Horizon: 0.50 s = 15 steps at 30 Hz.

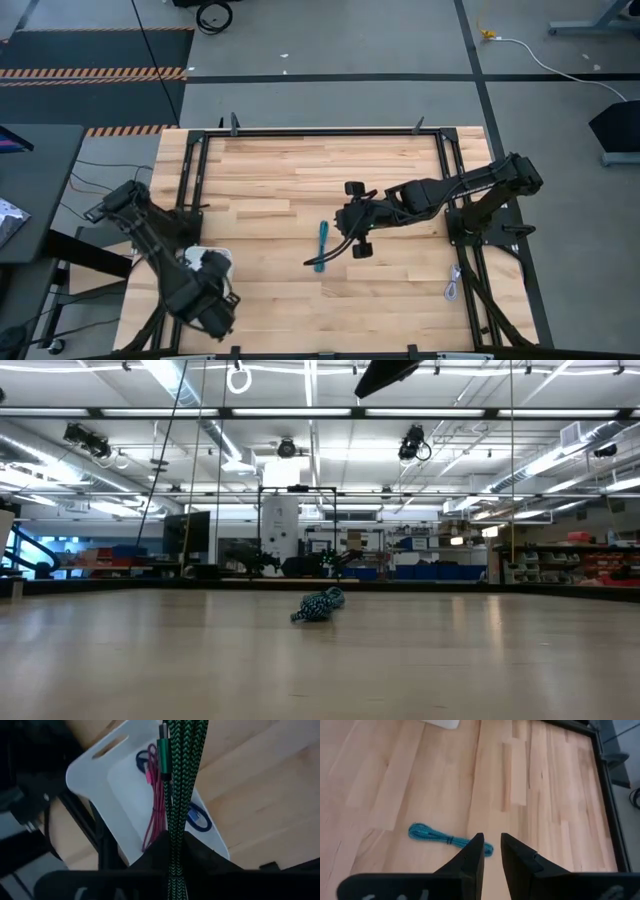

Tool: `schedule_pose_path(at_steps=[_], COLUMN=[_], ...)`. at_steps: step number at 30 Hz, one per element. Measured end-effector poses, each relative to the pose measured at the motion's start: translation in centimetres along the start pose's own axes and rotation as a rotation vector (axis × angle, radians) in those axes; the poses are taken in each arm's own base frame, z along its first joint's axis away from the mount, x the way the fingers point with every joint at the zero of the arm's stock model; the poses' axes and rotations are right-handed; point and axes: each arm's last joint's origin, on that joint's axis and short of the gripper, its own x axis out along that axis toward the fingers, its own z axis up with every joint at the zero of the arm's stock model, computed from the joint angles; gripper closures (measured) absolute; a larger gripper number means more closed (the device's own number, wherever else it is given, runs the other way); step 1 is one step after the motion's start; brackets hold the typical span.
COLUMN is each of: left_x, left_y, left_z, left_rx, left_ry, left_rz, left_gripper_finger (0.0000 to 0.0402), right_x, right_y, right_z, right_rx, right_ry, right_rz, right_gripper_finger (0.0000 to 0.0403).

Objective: Pick and place USB-C Cables
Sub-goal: Put the green charger cable into the white bin

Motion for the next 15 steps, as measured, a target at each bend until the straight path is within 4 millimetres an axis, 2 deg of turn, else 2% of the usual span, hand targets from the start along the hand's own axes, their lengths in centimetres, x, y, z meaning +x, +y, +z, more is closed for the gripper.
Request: schedule_pose_path(at_steps=[7, 11, 15], left_x=[2.6, 4.5, 5.3], left_y=[1.0, 1.6, 1.7], left_z=[-1.0, -0.5, 0.4], left_rx=[-0.162, -0.239, -0.304], left_ry=[0.004, -0.031, -0.061], left_rz=[0.118, 0.19, 0.154], left_gripper_finger=[0.037, 0.037, 0.037], right_x=[-0.1, -0.2, -0.2], right_y=[-0.2, -0.3, -0.4], right_z=[1.4, 2.1, 2.3], right_rx=[-0.056, -0.115, -0.147], right_ry=[-0.139, -0.21, -0.234], right_rz=[-0.015, -0.02, -0.029], right_gripper_finger=[0.0331, 0.0331, 0.0331])
